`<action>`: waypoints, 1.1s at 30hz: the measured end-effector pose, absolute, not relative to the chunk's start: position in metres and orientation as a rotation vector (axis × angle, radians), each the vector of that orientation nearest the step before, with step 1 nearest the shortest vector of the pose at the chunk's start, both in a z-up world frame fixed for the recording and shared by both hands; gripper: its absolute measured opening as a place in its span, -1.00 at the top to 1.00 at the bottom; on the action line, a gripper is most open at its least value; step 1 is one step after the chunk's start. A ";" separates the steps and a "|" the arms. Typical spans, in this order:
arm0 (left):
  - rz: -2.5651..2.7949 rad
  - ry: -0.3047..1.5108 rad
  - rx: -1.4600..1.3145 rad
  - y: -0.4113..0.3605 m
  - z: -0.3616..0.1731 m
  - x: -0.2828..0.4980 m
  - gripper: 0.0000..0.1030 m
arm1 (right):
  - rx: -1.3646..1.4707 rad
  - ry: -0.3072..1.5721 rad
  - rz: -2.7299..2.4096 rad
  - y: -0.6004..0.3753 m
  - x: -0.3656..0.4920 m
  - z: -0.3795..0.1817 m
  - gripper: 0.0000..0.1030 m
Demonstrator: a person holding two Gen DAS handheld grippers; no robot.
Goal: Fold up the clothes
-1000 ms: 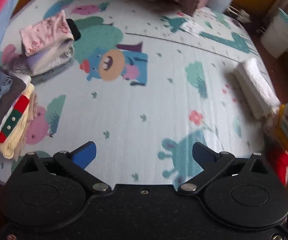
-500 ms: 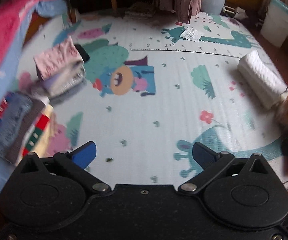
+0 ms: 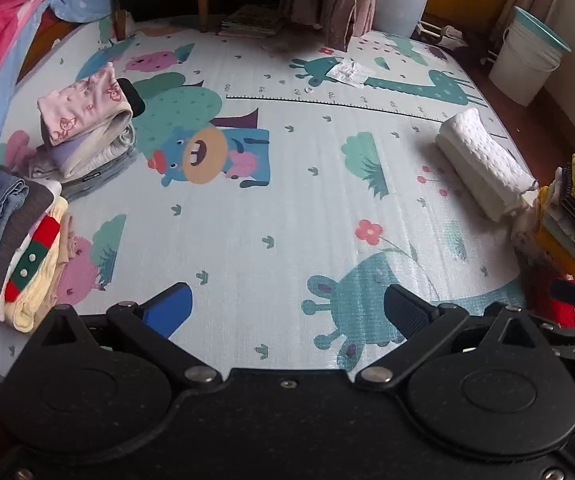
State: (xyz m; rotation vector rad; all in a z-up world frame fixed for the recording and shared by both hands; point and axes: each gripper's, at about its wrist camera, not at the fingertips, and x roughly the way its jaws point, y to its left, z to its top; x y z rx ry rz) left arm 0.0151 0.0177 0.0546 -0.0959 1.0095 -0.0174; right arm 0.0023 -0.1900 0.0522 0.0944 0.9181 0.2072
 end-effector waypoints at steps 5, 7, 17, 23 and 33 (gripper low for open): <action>0.004 1.033 -0.080 0.015 0.044 0.017 -1.00 | 0.072 0.942 0.194 -0.187 0.001 0.048 -1.00; 0.008 1.041 -0.067 0.012 0.040 0.017 -1.00 | 0.060 0.947 0.180 -0.185 0.000 0.047 -1.00; 0.022 1.060 -0.050 0.009 0.030 0.015 -1.00 | 0.041 1.042 0.104 -0.186 0.006 0.024 -1.00; 0.011 1.080 -0.015 0.000 0.024 0.007 -0.99 | 0.022 1.052 0.076 -0.186 0.006 0.018 -1.00; 0.014 1.105 -0.003 0.000 0.014 0.003 -1.00 | 0.016 1.070 0.093 -0.181 0.005 0.016 -1.00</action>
